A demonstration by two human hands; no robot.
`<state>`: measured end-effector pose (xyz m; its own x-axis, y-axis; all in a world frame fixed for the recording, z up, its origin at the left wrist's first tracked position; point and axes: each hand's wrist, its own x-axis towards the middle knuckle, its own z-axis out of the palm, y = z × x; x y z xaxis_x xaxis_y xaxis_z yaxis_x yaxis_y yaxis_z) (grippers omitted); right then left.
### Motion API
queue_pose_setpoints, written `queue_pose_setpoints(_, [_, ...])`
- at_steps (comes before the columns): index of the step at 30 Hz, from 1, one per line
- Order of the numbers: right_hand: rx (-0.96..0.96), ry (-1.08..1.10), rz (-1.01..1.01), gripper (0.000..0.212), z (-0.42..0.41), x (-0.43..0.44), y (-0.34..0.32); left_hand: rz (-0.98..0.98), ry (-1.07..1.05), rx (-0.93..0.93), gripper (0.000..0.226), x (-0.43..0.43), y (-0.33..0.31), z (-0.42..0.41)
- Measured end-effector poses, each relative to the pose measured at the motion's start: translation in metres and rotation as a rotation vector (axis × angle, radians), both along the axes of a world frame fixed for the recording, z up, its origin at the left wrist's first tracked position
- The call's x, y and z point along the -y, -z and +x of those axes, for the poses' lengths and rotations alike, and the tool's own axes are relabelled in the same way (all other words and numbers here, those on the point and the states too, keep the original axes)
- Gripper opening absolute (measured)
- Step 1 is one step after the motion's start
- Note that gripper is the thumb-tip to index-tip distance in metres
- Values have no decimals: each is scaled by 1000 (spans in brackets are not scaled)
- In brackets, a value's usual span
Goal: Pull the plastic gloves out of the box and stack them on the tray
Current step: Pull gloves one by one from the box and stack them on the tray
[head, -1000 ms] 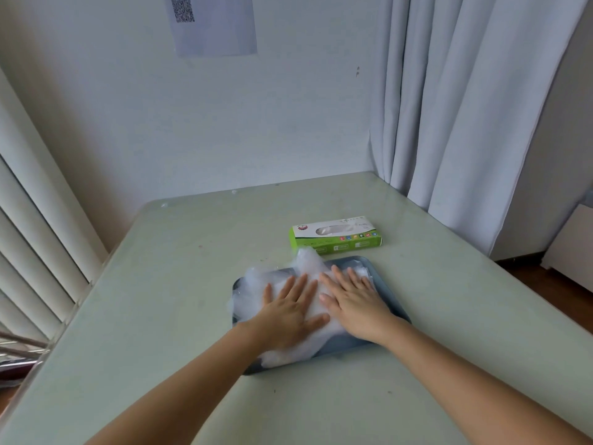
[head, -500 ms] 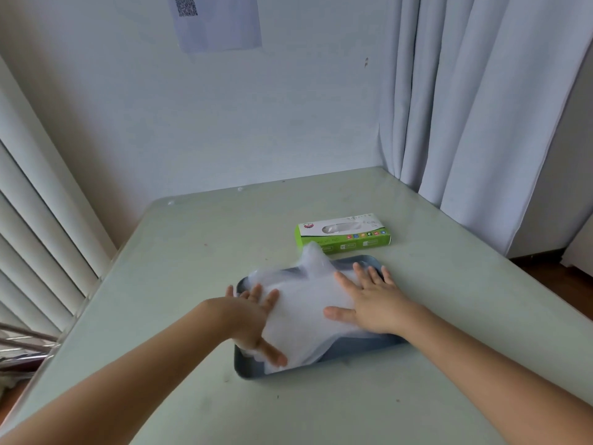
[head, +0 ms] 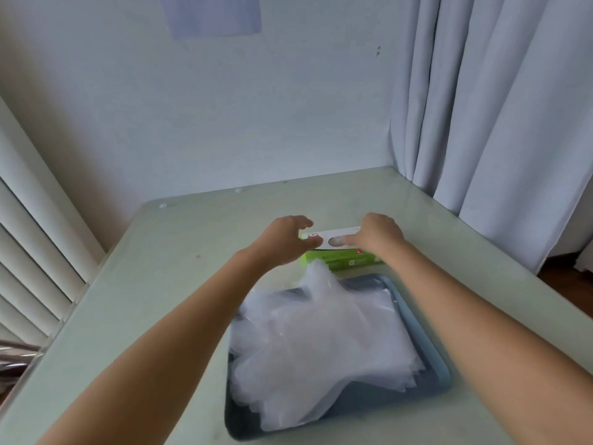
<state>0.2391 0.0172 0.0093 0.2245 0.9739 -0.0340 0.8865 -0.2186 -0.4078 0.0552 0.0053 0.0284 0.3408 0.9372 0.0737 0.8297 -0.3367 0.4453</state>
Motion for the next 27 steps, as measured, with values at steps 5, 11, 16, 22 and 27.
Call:
queue_pose_setpoints(5, [130,137,-114,61,-24,-17,6,-210,57,-3,84,-29,20,28])
queue_pose_setpoints(11, [161,137,-84,37,-35,-24,10,-316,83,-17,65,-43,38,38])
queue_pose_setpoints(16, [94,117,-72,42,-29,-24,3,-316,93,-5,69,-43,40,37])
queue_pose_setpoints(22, [90,46,-55,45,-23,-20,-5,-318,94,-2,67,-44,41,38])
queue_pose_setpoints(27, [-68,-46,27,51,-5,-20,-9,-285,133,-74,87,-43,40,39])
